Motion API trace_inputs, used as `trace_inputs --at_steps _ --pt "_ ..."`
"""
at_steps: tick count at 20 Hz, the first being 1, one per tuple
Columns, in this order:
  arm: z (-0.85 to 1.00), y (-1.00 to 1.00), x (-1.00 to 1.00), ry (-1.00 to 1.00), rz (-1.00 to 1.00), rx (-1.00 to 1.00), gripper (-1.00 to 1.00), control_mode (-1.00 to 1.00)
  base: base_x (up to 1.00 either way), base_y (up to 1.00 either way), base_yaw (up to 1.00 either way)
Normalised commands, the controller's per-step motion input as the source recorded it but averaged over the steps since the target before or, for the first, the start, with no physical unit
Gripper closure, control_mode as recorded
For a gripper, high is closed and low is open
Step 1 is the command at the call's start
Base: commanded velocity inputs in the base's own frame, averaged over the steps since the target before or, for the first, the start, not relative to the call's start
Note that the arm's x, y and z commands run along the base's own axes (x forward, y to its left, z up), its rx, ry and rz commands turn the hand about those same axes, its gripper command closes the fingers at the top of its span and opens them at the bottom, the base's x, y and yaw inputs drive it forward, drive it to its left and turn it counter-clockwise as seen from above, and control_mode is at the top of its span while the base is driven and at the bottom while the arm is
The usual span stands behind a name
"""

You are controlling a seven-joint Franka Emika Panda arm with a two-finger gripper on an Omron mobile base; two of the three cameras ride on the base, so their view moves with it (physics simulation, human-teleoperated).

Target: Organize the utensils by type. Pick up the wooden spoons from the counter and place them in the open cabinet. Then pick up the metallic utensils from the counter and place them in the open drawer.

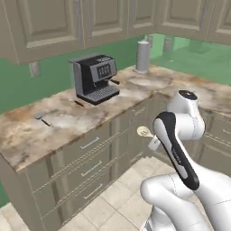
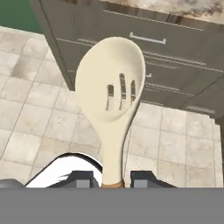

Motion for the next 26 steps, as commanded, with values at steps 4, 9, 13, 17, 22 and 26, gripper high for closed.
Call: trace_inputs --at_steps 4,9,13,17,22,26 --pt "0.00 0.00 0.00 0.00 0.00 0.00 1.00 1.00 -0.11 -0.04 -0.99" --pt "0.00 0.00 0.00 0.00 0.00 0.00 1.00 1.00 -0.09 -0.02 -1.00" --pt "0.00 0.00 0.00 0.00 0.00 0.00 1.00 1.00 -0.10 -0.04 -1.00" --pt "0.00 0.00 0.00 0.00 0.00 0.00 1.00 1.00 -0.07 -0.10 -0.99" --pt "0.00 0.00 0.00 0.00 0.00 0.00 1.00 1.00 -0.02 -0.17 -0.98" --pt "0.00 0.00 0.00 0.00 0.00 0.00 1.00 1.00 0.00 -0.27 -0.99"
